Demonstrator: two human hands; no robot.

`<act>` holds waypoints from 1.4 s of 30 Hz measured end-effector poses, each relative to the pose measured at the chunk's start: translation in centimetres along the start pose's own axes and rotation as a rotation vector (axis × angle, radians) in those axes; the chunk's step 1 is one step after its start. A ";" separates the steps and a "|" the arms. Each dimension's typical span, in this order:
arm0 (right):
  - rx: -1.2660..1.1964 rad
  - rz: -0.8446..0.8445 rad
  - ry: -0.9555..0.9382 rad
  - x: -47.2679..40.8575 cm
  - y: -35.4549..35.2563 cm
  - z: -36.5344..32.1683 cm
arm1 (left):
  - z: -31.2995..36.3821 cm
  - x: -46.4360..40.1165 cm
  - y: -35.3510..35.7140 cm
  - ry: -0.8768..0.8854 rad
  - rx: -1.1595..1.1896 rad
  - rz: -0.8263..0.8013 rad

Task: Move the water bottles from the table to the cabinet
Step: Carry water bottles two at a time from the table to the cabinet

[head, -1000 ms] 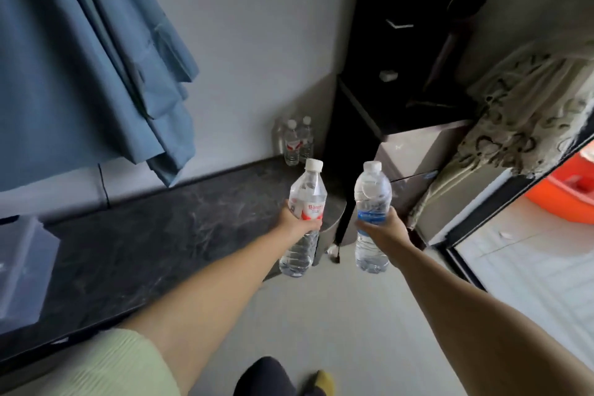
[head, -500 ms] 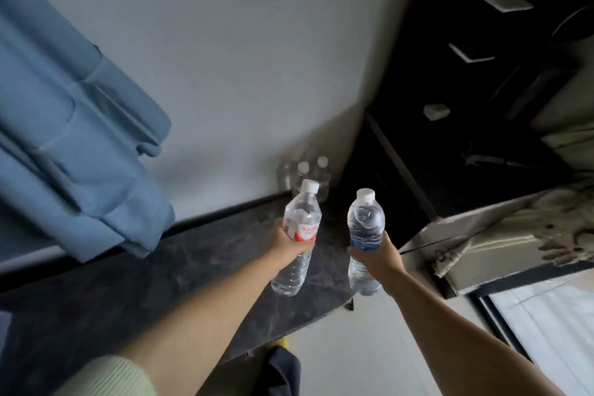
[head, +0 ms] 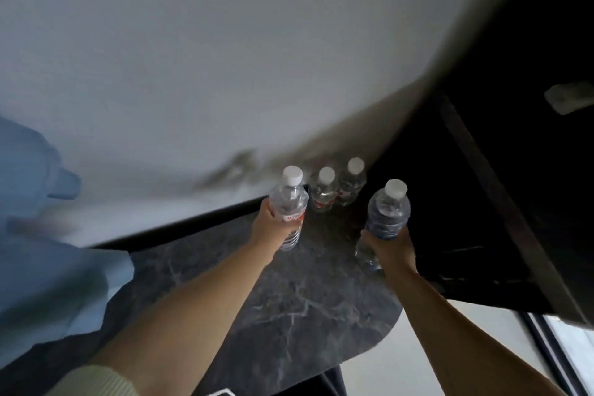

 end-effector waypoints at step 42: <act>0.338 -0.115 -0.211 3.0 -7.0 -8.7 | 10.9 0.8 -1.7 0.404 -0.277 -0.130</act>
Point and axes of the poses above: each hand's wrist, its own x-axis away from the middle knuckle, its own y-axis out of the palm, z = x × y, the point moved 1 cm from there along -x, towards the middle knuckle, and after that the axes turned 11 degrees about y, right-handed, at the moved point
